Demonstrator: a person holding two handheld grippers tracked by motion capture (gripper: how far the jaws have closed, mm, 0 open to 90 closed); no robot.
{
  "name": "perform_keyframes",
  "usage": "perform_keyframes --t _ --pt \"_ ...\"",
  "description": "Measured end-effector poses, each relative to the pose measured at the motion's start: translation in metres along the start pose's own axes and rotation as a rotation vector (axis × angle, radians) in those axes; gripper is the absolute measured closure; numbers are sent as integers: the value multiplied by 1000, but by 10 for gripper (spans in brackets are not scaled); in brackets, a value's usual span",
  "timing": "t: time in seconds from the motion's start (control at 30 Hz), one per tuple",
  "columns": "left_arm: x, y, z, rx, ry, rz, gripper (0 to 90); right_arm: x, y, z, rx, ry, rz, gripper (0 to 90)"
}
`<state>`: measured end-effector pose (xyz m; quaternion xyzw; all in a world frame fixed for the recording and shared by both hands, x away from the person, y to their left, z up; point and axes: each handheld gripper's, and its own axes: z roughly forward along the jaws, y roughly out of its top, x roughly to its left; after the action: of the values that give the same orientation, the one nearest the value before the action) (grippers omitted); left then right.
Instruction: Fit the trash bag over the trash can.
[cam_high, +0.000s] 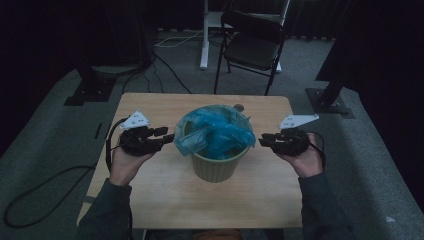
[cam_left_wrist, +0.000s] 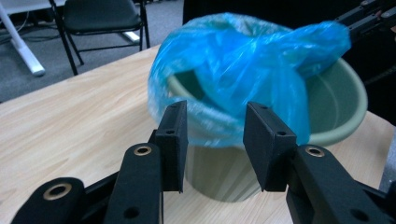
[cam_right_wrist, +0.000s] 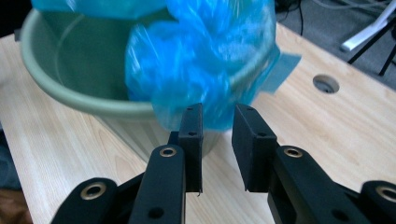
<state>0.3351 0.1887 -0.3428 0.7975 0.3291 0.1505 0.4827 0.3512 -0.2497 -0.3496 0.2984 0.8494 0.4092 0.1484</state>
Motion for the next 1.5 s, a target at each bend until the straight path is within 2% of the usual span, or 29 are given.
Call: perform_keyframes --t 0.13,0.2,0.43,0.57,0.63,0.73,0.77,0.8,0.83,0.87,1.07,1.17,1.3,1.37,1.4,1.5 --pt "-5 11 3 -4 -24 17 598 3 7 -3 -35 14 -1 745" --pt "-9 16 7 8 -36 30 588 4 10 -3 -47 14 -4 751" --pt "-24 26 26 38 -81 70 554 9 18 2 -81 59 5 735" --pt "-32 27 40 98 -56 107 554 13 22 10 -71 77 3 685" --pt "-33 26 44 120 -49 117 609 14 22 15 -57 73 -3 686" --pt "-33 25 46 128 -43 121 748 15 22 17 -45 74 -4 692" --pt "-33 25 46 128 -43 121 748 15 22 18 -43 76 -4 692" --pt "-32 23 42 112 -40 122 748 15 22 18 -43 76 -4 692" --pt "-31 21 35 87 -34 114 876 14 19 16 -43 80 -1 692" --pt "-31 21 35 87 -34 114 894 13 18 16 -45 84 0 690" --pt "-26 8 11 44 -25 74 896 8 14 14 -33 107 14 649" --pt "-24 -1 3 47 -17 65 896 7 11 13 -24 117 10 646" --pt "-20 -15 -5 46 -20 31 896 7 9 12 -19 131 10 672" --pt "-20 -15 -5 46 -20 31 896 7 8 12 -20 138 11 672" --pt "-17 -25 -10 60 -9 18 896 7 7 12 -19 139 8 716" --pt "-14 -31 -13 62 -6 -1 896 9 6 13 -14 144 2 800"
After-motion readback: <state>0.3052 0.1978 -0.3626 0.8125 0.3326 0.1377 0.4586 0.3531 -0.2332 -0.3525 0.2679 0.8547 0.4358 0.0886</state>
